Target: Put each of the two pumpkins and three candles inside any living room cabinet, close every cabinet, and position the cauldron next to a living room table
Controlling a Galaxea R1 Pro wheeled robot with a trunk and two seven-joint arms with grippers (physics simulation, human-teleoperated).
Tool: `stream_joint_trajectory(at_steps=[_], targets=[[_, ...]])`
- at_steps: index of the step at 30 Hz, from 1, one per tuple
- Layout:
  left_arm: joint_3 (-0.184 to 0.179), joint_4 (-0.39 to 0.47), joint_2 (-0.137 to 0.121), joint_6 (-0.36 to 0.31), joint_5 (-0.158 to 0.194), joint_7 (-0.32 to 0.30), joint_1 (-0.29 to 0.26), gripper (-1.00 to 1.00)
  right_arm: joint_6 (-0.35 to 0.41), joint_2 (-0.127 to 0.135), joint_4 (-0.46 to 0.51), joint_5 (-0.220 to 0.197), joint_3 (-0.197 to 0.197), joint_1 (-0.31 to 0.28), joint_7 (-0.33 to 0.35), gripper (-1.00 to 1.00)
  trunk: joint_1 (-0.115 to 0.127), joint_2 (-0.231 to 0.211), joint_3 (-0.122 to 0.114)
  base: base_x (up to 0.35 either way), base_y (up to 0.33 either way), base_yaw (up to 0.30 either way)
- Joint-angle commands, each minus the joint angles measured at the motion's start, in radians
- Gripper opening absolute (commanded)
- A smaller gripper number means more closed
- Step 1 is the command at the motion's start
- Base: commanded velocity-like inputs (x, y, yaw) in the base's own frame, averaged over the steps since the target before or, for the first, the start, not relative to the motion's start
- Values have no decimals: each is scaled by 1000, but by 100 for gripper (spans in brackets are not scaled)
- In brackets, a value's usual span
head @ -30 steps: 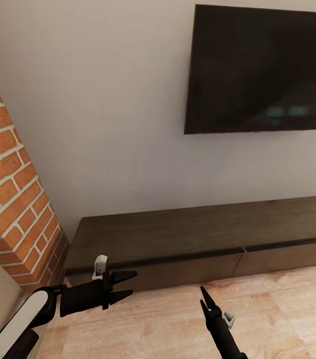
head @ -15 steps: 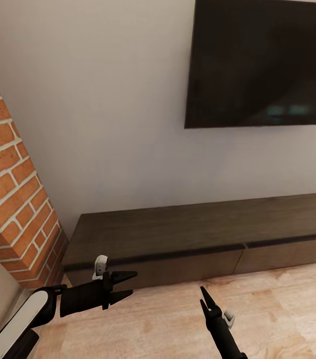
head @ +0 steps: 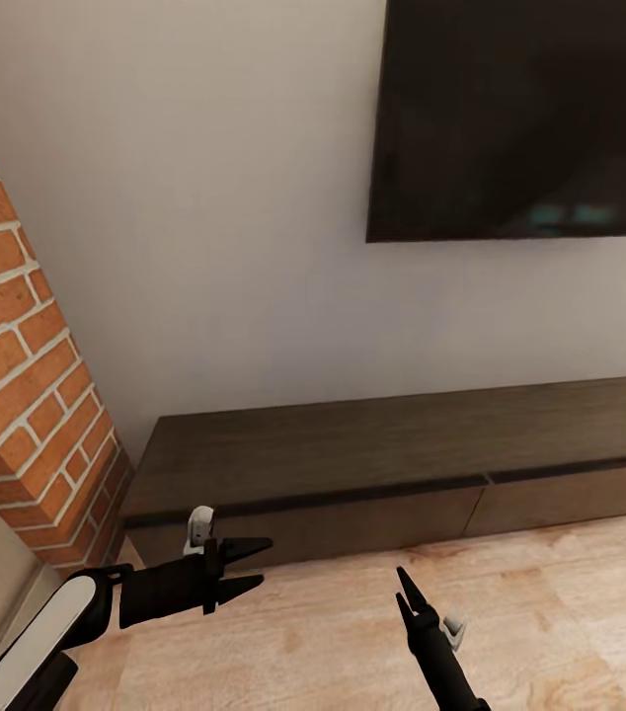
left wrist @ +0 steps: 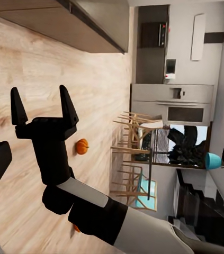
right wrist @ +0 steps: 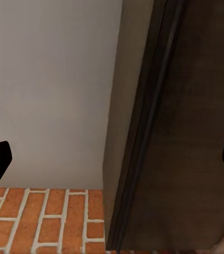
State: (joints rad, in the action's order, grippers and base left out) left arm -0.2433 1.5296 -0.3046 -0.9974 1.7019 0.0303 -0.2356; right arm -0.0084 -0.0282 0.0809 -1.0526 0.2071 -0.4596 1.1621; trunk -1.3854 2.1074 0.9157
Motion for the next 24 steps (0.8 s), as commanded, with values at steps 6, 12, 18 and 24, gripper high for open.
stream_joint_trajectory(at_steps=[6, 12, 18, 24], targets=[[-2, 1, -1, -1, 5, 3, -1, 100, -1, -1, -1, 5, 8, -1, 2, 100, -23, 43, 20, 0, 0, 0], [-1, 1, -1, -1, 5, 3, -1, 100, 0, 0, -1, 5, 8, -1, 2, 100, -46, 85, 39, 0, 0, 0], [-1, 1, -1, -1, 5, 3, -1, 100, 7, 0, -1, 5, 8, -1, 3, 100, -69, 127, 57, 0, 0, 0], [-3, 1, -1, -1, 5, 3, -1, 100, 18, -1, -1, 5, 9, -1, 7, 100, -92, 169, 76, 0, 0, 0]])
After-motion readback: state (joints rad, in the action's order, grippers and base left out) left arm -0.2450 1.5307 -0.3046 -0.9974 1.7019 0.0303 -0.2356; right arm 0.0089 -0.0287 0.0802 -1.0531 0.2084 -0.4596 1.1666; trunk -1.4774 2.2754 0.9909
